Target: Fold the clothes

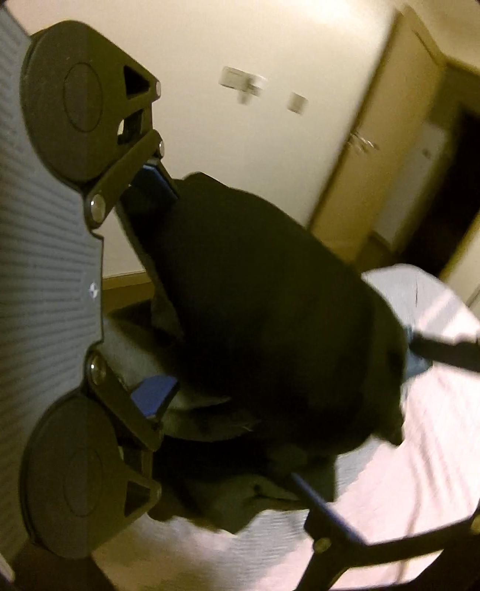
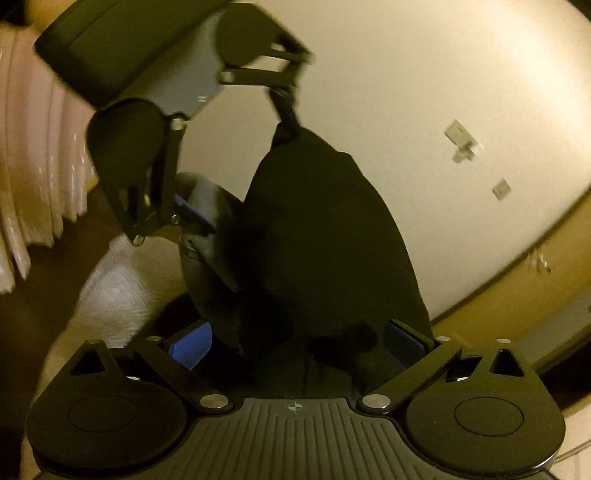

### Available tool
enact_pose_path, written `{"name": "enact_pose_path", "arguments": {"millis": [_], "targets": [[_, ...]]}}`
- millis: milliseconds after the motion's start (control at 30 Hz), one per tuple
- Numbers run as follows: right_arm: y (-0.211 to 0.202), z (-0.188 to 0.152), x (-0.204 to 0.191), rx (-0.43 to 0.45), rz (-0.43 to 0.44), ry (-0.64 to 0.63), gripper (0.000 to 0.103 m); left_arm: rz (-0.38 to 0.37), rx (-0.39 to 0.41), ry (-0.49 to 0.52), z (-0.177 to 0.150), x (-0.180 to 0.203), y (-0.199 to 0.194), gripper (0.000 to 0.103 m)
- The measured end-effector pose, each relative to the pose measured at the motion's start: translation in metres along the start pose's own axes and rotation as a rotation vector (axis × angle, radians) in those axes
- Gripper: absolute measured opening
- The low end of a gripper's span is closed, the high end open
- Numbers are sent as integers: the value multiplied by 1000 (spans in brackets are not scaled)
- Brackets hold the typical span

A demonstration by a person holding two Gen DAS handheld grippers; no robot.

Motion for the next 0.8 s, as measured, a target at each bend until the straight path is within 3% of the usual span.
{"name": "enact_pose_path", "arguments": {"millis": [67,100,133,167,233,333,400,467,600,767,800], "targets": [[15,2,3,-25,0,10,77,-24,38,-14,-2,-8,3,91],[23,2,6,-43,1,25,55,-43,55,-36,-2,-12,2,88],[28,1,10,-54,-3,47,43,-63,71,-58,-2,-17,2,85],[28,-1,17,-55,-6,73,40,-89,86,-78,-1,-21,0,79],[28,-5,30,-55,-13,123,19,-127,113,-100,2,-27,-3,70],[19,-9,55,-42,-37,198,13,-169,160,-148,13,-35,-14,36],[7,-12,77,-19,-82,240,11,-196,203,-184,22,-41,-23,26],[-5,-16,99,-3,-135,279,11,-223,304,-178,35,-49,-38,12],[-34,-31,141,2,-249,352,9,-200,418,-153,69,-52,-66,7],[-90,-69,178,-27,-378,454,8,-233,551,-76,116,-30,-110,4],[-108,-85,181,-128,-517,547,8,-250,577,-65,125,-21,-121,4]]}}
Point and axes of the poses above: each gripper's, at about its wrist camera, not at the fingertips, and y roughly the way its jaws point, x to its right, z to its top, the point moved 4 cm from there along y, roughly the way its jaws point, and after that the axes turned 9 degrees about -z, right-handed, at the moved point
